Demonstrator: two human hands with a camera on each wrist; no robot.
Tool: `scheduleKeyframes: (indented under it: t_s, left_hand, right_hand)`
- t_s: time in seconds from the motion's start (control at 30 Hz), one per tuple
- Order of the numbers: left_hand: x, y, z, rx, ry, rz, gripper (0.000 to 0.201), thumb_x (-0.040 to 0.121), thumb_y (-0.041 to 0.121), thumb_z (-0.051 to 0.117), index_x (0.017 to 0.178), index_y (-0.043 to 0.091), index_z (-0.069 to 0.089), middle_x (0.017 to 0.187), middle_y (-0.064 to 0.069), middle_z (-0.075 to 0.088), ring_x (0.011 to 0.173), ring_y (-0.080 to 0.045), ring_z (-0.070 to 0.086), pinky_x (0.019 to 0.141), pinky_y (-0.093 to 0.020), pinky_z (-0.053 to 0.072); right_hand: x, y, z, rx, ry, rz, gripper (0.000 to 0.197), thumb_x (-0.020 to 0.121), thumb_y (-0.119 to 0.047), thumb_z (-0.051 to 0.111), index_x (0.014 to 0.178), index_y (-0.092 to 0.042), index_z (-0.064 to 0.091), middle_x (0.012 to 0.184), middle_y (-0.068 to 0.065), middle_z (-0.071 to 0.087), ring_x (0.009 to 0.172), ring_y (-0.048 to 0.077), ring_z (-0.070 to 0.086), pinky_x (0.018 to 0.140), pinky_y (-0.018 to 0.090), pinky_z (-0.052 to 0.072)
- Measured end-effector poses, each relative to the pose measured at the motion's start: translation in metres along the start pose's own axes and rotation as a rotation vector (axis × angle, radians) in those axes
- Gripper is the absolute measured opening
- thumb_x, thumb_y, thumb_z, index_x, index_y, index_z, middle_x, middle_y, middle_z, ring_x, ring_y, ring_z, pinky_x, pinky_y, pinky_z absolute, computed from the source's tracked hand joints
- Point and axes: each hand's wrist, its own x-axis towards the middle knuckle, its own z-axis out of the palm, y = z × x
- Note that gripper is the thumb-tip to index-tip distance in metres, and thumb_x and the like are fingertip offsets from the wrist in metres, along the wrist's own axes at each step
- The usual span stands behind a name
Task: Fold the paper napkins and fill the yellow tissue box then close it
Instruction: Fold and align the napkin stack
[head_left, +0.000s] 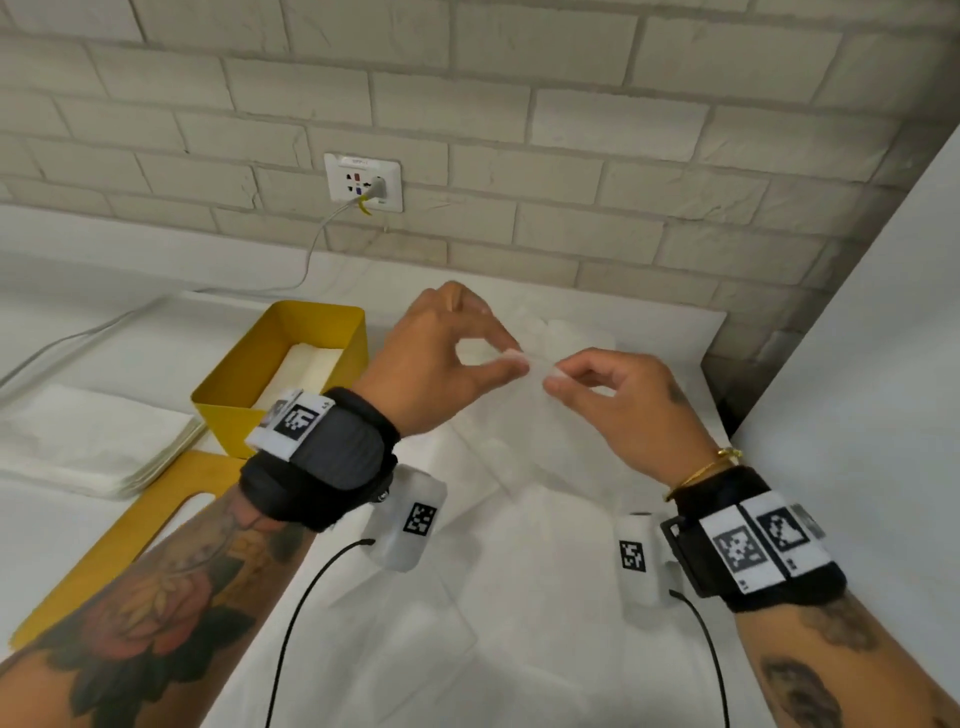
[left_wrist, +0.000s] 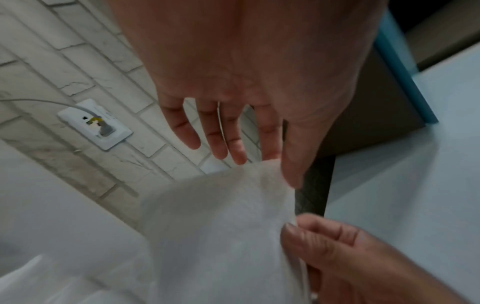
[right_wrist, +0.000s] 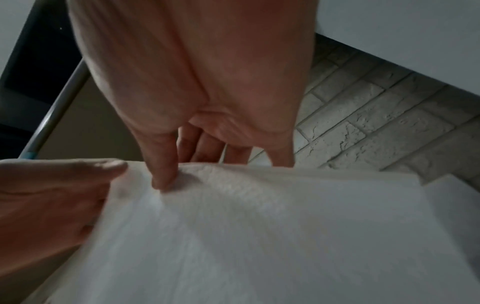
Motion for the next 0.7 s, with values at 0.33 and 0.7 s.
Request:
scheduleKeyframes:
  t_s: [0.33, 0.7]
  left_hand:
    - [-0.041, -0.011, 0.009, -1.159, 0.000, -0.520, 0.039, 0.097, 0.032, 0.061, 0.127, 0.008, 0.065, 0.127, -0.012, 0.070, 0.118, -0.028, 0.067, 0.101, -0.040, 0.055]
    - [-0.090, -0.067, -0.025, -1.116, 0.418, -0.806, 0.023, 0.103, 0.027, 0.054, 0.113, 0.012, 0.068, 0.103, -0.010, 0.078, 0.090, -0.024, 0.076, 0.074, -0.036, 0.062]
  right_hand:
    - [0.014, -0.024, 0.046, 0.758, 0.002, 0.279, 0.008, 0.093, -0.012, 0.069, 0.096, -0.006, 0.072, 0.094, 0.012, 0.077, 0.083, 0.021, 0.072, 0.075, 0.032, 0.060]
    - [-0.022, 0.024, 0.071, 0.186, -0.358, 0.479, 0.013, 0.087, -0.020, 0.078, 0.091, -0.009, 0.075, 0.073, 0.007, 0.076, 0.062, 0.015, 0.069, 0.067, 0.029, 0.060]
